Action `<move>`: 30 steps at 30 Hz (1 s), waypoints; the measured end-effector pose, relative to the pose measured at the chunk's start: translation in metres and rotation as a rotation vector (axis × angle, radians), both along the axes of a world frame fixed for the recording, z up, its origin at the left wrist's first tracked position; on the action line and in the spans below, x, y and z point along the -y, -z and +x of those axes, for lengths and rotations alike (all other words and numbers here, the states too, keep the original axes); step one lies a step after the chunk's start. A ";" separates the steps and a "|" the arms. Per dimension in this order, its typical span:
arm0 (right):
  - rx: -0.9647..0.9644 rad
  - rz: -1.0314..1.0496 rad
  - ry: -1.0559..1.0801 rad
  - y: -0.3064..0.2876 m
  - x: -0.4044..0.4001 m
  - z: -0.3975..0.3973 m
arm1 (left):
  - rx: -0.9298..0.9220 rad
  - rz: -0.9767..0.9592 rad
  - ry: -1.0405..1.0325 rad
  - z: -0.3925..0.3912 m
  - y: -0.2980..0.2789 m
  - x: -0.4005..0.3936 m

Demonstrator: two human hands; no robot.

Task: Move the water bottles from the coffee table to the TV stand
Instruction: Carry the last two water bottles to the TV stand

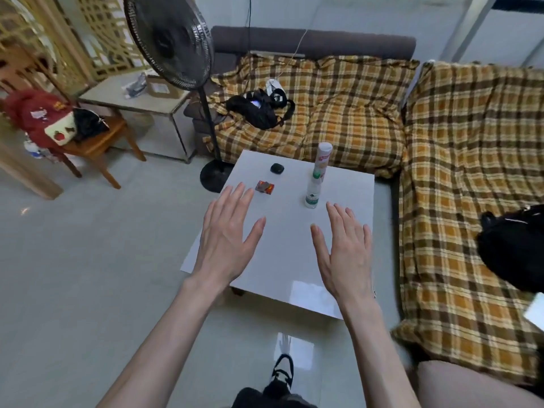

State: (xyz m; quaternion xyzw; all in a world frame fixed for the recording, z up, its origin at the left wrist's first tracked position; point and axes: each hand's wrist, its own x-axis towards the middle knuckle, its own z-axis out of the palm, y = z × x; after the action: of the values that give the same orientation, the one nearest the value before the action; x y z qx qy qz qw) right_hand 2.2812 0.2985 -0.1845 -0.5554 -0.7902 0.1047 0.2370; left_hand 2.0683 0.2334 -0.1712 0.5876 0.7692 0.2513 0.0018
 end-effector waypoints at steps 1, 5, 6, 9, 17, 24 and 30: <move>0.009 -0.008 0.006 0.002 -0.009 -0.001 | -0.004 -0.004 0.011 -0.001 0.000 -0.014; 0.011 -0.023 0.053 0.006 -0.041 -0.003 | 0.015 -0.003 0.068 -0.004 0.006 -0.063; 0.009 -0.018 0.069 0.007 -0.049 -0.003 | 0.020 -0.006 0.083 -0.005 0.009 -0.074; -0.002 -0.033 0.121 0.012 -0.074 -0.004 | 0.019 -0.024 0.143 -0.009 0.019 -0.110; 0.068 -0.089 0.353 0.030 -0.127 -0.014 | 0.067 -0.099 0.353 -0.028 0.054 -0.222; 0.094 -0.135 0.588 0.051 -0.169 -0.034 | 0.077 -0.115 0.533 -0.056 0.079 -0.317; 0.107 -0.205 0.732 0.078 -0.189 -0.040 | 0.076 -0.215 0.599 -0.071 0.123 -0.364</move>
State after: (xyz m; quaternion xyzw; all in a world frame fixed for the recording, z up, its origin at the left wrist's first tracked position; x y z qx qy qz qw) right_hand 2.2413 0.4875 -0.2627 -0.8263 -0.5364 0.0625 0.1603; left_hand 1.9976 0.5974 -0.2946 0.7744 0.5836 0.1789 0.1665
